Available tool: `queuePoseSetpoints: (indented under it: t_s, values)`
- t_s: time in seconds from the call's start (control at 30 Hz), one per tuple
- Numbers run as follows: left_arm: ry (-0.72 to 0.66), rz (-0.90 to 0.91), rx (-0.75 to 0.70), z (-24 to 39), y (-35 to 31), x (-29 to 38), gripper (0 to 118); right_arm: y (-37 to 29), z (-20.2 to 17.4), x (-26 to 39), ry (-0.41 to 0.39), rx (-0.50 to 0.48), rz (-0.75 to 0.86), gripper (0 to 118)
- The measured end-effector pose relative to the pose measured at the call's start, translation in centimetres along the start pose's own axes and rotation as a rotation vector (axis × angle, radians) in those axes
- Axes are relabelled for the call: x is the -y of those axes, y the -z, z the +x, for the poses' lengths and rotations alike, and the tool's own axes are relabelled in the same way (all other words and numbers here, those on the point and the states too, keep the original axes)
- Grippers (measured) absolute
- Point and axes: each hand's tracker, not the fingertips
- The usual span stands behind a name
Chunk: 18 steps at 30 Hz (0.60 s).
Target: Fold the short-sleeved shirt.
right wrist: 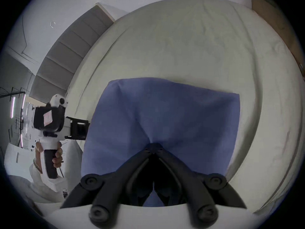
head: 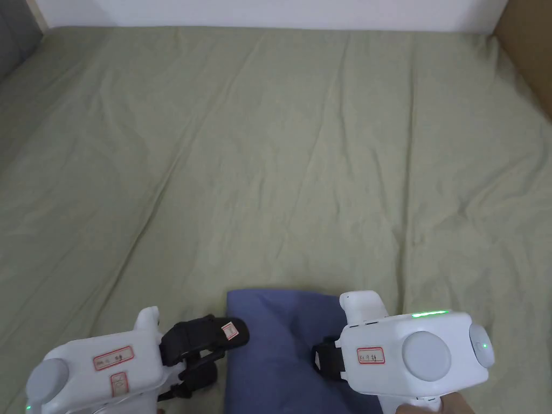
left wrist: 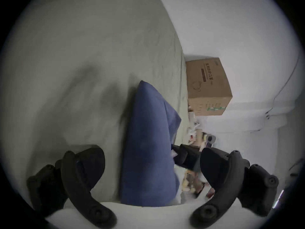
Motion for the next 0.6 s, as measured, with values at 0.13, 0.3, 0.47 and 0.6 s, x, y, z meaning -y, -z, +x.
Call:
queuePoseSetpoints:
  t_s: [0.13,0.3,0.47,0.6]
  values:
    - [-0.011,-0.050,0.088,-0.3,3.3,-0.3,117,0.0,0.2,0.1,0.013,-0.006,0.004,0]
    - [0.092,-0.122,0.043,0.9,4.9,-0.4,118,-0.1,0.4,0.1,0.025,-0.015,0.008,0]
    - [0.050,-0.123,0.056,0.8,4.3,-0.7,114,-0.3,0.2,0.2,0.025,-0.007,0.015,0]
    - [0.075,-0.085,-0.090,0.4,4.1,-0.6,31,-1.7,-0.3,0.1,0.034,0.006,0.049,0]
